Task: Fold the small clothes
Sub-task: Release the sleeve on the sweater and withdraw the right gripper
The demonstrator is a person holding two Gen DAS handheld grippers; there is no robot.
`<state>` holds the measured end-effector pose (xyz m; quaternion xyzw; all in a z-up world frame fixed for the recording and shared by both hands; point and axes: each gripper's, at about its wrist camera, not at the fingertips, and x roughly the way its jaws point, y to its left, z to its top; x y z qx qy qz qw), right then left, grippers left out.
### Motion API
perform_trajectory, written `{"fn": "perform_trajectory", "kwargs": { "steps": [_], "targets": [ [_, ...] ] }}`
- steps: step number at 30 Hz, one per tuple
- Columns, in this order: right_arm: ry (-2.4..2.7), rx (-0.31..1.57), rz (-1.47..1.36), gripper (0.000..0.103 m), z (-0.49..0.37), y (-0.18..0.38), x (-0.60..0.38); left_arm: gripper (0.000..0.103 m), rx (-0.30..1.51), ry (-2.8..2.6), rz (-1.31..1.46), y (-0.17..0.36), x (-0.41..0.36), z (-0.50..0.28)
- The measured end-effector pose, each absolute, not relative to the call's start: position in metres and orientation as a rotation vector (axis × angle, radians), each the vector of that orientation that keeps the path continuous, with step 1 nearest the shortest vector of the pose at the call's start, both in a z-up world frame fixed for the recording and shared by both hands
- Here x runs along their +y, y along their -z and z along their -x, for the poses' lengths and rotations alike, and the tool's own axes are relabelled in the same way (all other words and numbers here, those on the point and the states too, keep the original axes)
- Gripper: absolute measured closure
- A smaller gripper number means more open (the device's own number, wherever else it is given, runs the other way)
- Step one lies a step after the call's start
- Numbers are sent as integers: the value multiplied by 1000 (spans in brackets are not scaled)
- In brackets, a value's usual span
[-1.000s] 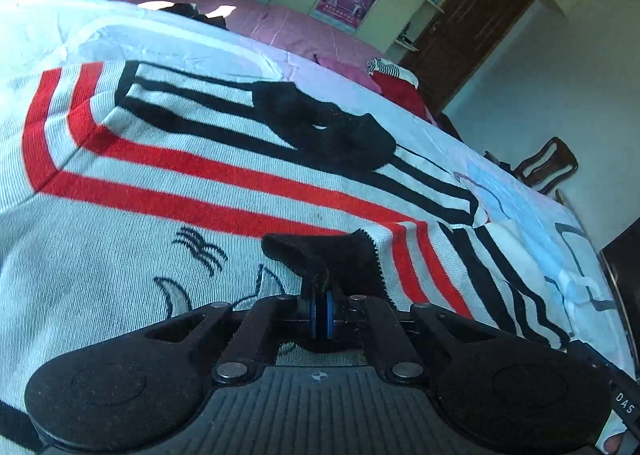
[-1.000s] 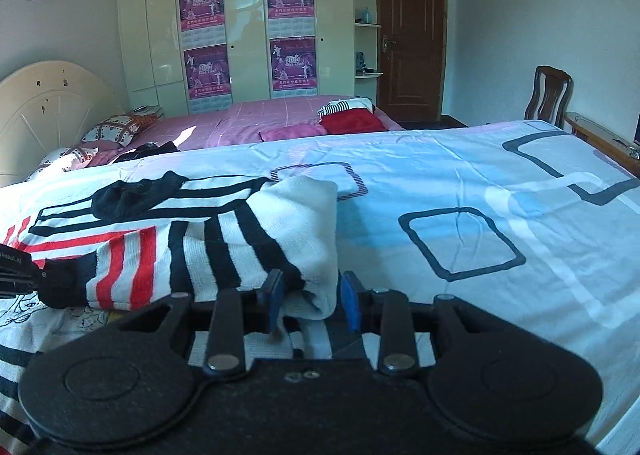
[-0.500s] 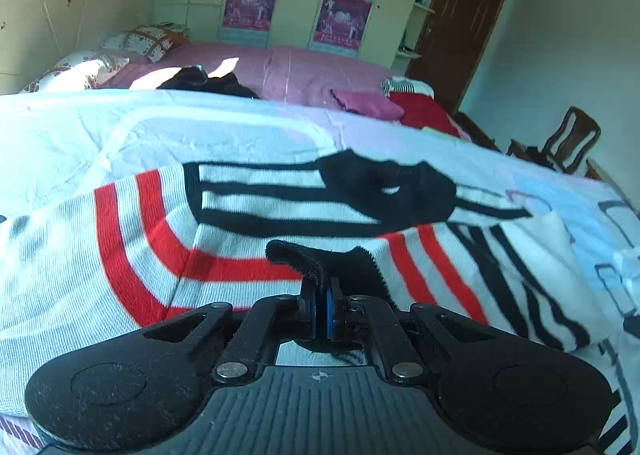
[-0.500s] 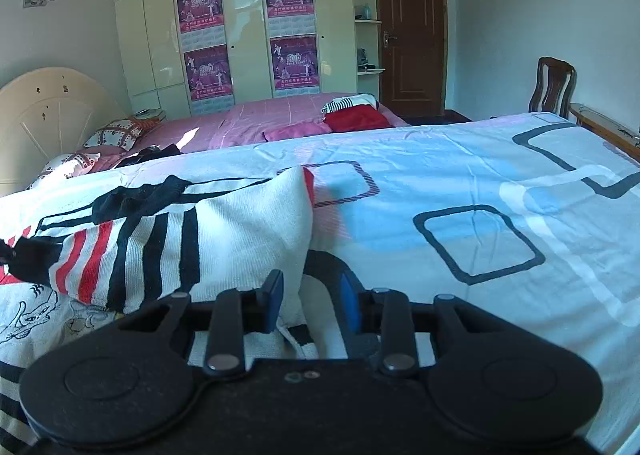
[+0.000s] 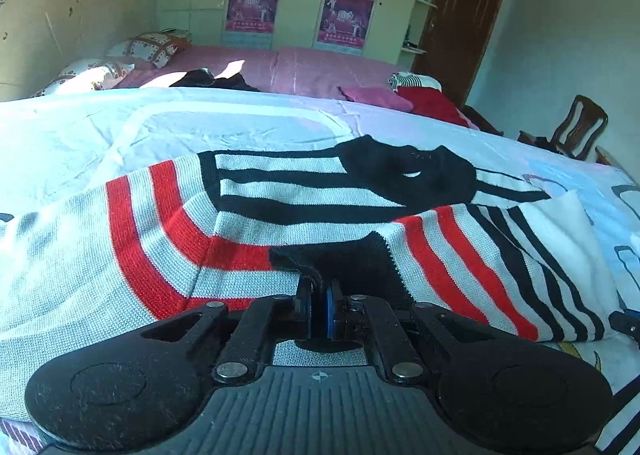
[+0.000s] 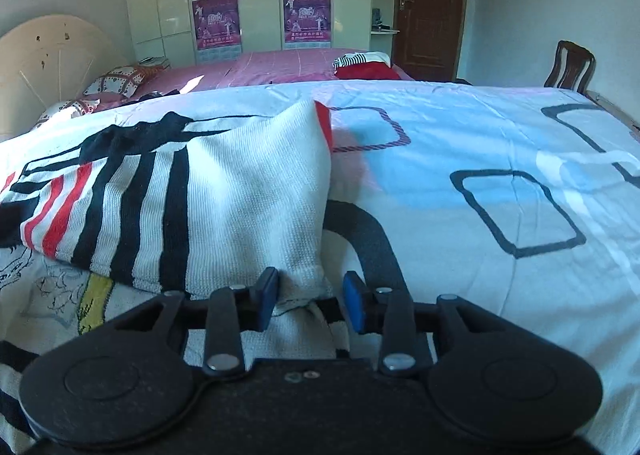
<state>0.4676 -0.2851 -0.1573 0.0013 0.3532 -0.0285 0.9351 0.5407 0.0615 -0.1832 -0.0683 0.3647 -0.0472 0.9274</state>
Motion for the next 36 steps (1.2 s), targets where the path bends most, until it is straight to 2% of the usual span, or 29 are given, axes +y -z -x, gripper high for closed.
{"fn": "perform_trajectory", "kwargs": {
  "steps": [1,2,3,6,8,9,10,12,15,16,20,22,25,27,29,31,34,35,36],
  "targets": [
    [53,696,-8,69,-467,152,-286,80,726,57,133,179,63,-537],
    [50,660,-25,69,-467,145,-290,45,682,-10,116,173,66,-531],
    [48,636,-35,69,-469,139,-294,18,633,-51,112,167,68,-526],
    [59,588,-20,72,-489,128,-301,18,577,-37,103,154,70,-529],
    [56,566,-31,80,-513,125,-305,18,575,-3,63,150,59,-541],
    [49,550,-42,89,-526,124,-305,21,574,10,45,149,53,-547],
    [42,540,-42,92,-540,125,-305,25,572,22,41,150,48,-551],
    [22,551,-40,94,-566,131,-304,33,591,68,51,157,39,-560],
    [48,648,5,98,-597,153,-305,33,677,91,15,182,27,-568],
    [76,692,11,97,-604,163,-310,32,727,76,-6,192,25,-571],
    [71,634,-34,95,-584,149,-324,32,654,36,29,178,30,-552],
    [50,605,-46,91,-567,139,-325,32,634,42,54,173,30,-545],
    [4,616,-57,87,-535,132,-320,32,726,7,-3,185,26,-548],
    [-2,663,-21,85,-516,141,-316,31,716,-42,-16,182,28,-540],
    [14,734,13,87,-501,155,-316,31,678,-88,-40,170,28,-527],
    [10,696,-19,85,-476,151,-322,31,622,-55,21,158,35,-511],
    [-27,637,-30,82,-449,145,-317,31,695,-51,-48,168,31,-511],
    [-45,658,-19,83,-451,152,-313,28,747,-60,-75,180,30,-516],
    [-33,696,2,84,-456,159,-309,20,722,-91,-41,182,33,-514]
  ]
}}
